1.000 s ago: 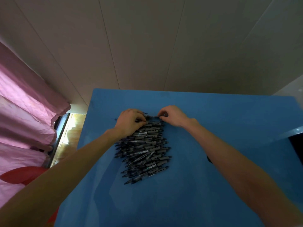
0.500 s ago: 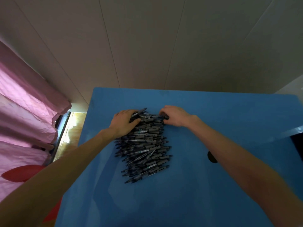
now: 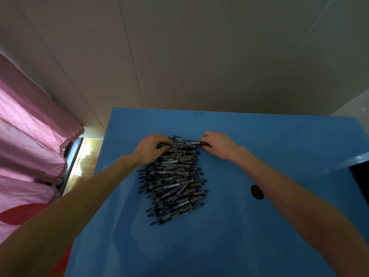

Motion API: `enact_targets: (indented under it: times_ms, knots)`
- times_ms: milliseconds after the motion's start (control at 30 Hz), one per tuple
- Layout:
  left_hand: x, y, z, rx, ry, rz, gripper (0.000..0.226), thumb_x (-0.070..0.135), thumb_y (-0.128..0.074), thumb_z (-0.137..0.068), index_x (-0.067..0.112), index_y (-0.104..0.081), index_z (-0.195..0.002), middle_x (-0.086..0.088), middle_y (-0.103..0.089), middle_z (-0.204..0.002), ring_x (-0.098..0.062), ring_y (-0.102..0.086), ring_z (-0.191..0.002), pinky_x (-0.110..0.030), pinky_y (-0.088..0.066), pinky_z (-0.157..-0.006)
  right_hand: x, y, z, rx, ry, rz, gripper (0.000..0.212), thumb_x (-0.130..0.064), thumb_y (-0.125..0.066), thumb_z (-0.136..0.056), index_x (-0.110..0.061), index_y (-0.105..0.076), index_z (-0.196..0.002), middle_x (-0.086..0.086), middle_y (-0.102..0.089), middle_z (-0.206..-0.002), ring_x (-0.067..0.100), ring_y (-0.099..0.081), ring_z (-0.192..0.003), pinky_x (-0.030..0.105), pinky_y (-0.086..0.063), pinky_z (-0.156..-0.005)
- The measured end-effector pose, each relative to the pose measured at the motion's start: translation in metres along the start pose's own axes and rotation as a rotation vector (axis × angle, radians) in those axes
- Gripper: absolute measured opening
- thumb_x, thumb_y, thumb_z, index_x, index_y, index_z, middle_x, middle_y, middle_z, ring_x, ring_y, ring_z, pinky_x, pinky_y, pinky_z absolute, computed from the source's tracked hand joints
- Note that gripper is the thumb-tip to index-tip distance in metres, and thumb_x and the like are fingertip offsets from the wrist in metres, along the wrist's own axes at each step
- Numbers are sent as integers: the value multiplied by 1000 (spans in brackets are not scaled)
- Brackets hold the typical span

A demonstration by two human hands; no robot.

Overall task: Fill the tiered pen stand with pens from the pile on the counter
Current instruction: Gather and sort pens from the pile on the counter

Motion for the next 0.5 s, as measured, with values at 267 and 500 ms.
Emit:
enact_targets:
  times_ms: [267, 500]
  knots:
    - [-6, -1, 2, 0, 38, 11, 36, 37, -57, -103, 23, -60, -136, 2, -63, -137, -20, -57, -125, -46, -46, -107, -2, 3, 3, 27, -10, 2, 32, -25, -55, -101, -19, -63, -132, 1, -59, -114, 21, -58, -105, 35, -49, -81]
    - [-14, 4, -2, 4, 70, -10, 30, 45, -55, -102, 32, -67, -126, 11, -67, -126, -13, -60, -112, -47, -46, -104, 14, 4, 16, 71, -91, -115, 25, -26, -62, -100, -22, -71, -122, -4, -66, -110, 16, -60, -103, 32, -50, -82]
Point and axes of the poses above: each hand's wrist, its own z-axis away from the middle knuckle, its own y-axis out of the back of the hand, x = y × z, the point moved 9 cm from there along -z, towards the middle knuckle
